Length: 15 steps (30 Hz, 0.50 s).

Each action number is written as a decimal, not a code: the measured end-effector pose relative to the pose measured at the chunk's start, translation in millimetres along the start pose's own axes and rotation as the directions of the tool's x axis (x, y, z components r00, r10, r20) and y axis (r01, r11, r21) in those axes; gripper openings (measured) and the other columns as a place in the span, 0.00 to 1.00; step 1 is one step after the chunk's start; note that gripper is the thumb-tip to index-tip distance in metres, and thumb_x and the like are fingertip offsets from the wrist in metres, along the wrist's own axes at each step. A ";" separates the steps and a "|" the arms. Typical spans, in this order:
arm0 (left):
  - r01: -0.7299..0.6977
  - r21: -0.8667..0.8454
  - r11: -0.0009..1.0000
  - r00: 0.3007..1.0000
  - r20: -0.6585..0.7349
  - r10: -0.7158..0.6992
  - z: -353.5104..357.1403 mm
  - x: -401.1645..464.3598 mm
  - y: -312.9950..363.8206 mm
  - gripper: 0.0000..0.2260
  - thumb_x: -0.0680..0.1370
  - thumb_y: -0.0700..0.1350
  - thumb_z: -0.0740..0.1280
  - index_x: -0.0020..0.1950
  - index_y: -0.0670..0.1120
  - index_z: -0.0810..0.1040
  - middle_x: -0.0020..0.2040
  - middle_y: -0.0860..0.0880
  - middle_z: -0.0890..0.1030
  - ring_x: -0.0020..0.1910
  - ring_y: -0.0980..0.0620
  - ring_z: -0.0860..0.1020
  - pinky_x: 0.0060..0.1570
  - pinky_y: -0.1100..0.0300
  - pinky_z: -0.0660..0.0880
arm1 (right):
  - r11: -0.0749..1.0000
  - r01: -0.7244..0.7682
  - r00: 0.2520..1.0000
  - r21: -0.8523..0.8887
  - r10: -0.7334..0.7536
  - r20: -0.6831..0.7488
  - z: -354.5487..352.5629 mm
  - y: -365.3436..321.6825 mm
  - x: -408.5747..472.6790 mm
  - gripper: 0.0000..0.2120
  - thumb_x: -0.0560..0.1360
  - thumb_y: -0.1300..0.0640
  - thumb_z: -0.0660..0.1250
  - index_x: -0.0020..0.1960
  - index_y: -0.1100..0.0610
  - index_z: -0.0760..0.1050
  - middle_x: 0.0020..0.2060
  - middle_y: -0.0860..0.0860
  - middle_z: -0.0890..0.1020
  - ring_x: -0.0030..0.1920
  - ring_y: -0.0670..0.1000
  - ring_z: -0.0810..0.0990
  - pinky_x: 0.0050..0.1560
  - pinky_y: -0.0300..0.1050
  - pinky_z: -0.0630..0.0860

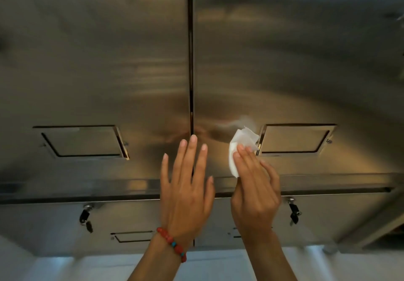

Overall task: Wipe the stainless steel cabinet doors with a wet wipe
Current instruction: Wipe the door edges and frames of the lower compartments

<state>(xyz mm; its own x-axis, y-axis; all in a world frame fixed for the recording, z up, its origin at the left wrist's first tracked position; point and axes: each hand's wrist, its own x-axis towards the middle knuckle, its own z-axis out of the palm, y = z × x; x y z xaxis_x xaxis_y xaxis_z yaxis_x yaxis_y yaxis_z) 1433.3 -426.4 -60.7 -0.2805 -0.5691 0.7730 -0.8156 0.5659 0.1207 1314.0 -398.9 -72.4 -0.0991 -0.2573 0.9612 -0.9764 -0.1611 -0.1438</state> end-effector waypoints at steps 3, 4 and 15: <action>-0.002 0.005 1.000 0.999 -0.041 0.002 15.0 -13.9 -0.3 0.22 0.76 0.46 0.56 0.68 0.39 0.70 0.70 0.40 0.67 0.71 0.44 0.62 0.65 0.38 0.64 | 1.000 0.011 1.000 -0.005 -0.011 -0.029 6.3 5.1 -17.9 0.11 0.77 0.68 0.60 0.57 0.65 0.78 0.57 0.57 0.80 0.60 0.54 0.78 0.59 0.52 0.73; -0.005 0.013 1.000 0.998 -0.056 0.006 20.4 -18.8 -1.0 0.22 0.76 0.46 0.56 0.69 0.39 0.70 0.70 0.40 0.67 0.71 0.44 0.62 0.64 0.38 0.64 | 1.000 0.014 0.999 -0.005 -0.014 -0.038 8.4 6.3 -23.5 0.11 0.78 0.68 0.60 0.57 0.65 0.77 0.57 0.58 0.80 0.60 0.54 0.78 0.59 0.52 0.73; -0.017 0.072 0.997 0.989 -0.144 0.027 63.5 -90.7 -9.2 0.22 0.77 0.47 0.56 0.70 0.40 0.66 0.70 0.39 0.68 0.69 0.41 0.66 0.63 0.36 0.65 | 0.999 0.048 0.993 -0.021 -0.050 -0.107 18.6 11.1 -97.0 0.12 0.76 0.70 0.60 0.56 0.65 0.79 0.57 0.58 0.80 0.60 0.55 0.78 0.60 0.52 0.73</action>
<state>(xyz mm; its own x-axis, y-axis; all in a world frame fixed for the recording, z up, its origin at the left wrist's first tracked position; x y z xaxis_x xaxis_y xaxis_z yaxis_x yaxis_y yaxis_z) 1434.1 -418.0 -171.5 -0.2264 -0.4619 0.8575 -0.8452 0.5308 0.0628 1316.4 -393.4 -171.7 -0.0698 -0.1452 0.9869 -0.9838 -0.1535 -0.0922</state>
